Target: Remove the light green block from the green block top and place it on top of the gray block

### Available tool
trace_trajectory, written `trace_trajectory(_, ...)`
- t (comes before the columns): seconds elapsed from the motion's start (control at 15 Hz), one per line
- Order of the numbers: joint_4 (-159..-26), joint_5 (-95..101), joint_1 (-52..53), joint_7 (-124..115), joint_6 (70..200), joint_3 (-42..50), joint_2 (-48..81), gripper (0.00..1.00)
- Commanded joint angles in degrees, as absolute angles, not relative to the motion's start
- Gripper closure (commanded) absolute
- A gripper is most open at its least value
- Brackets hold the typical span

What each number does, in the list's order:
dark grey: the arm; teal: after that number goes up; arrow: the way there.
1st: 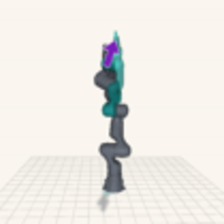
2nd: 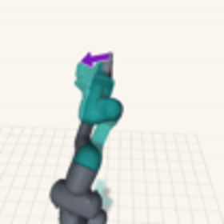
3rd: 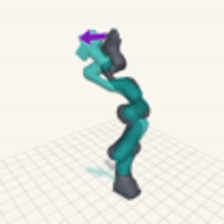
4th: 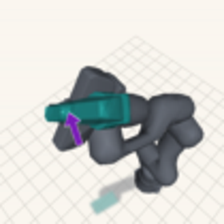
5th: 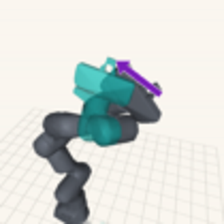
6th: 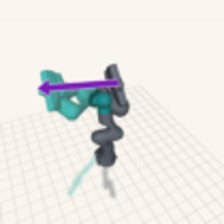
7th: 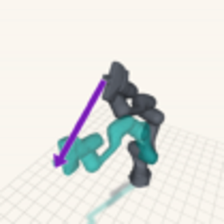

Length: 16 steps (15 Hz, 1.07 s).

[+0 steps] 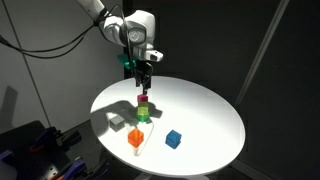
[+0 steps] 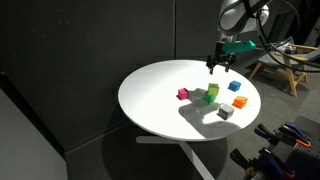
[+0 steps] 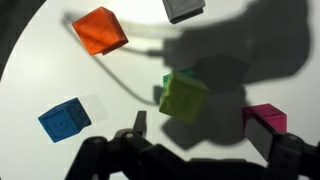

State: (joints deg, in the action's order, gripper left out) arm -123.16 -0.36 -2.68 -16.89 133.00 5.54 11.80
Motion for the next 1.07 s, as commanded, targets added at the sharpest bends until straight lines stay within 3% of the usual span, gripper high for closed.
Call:
trace_trajectory(0.0,-121.3,-0.8,-2.3,-20.5,132.5,5.7,13.4,0.0)
trace_trajectory(1.0,-119.4,-3.7,-2.4,-22.7,139.0,6.2,20.5,0.0)
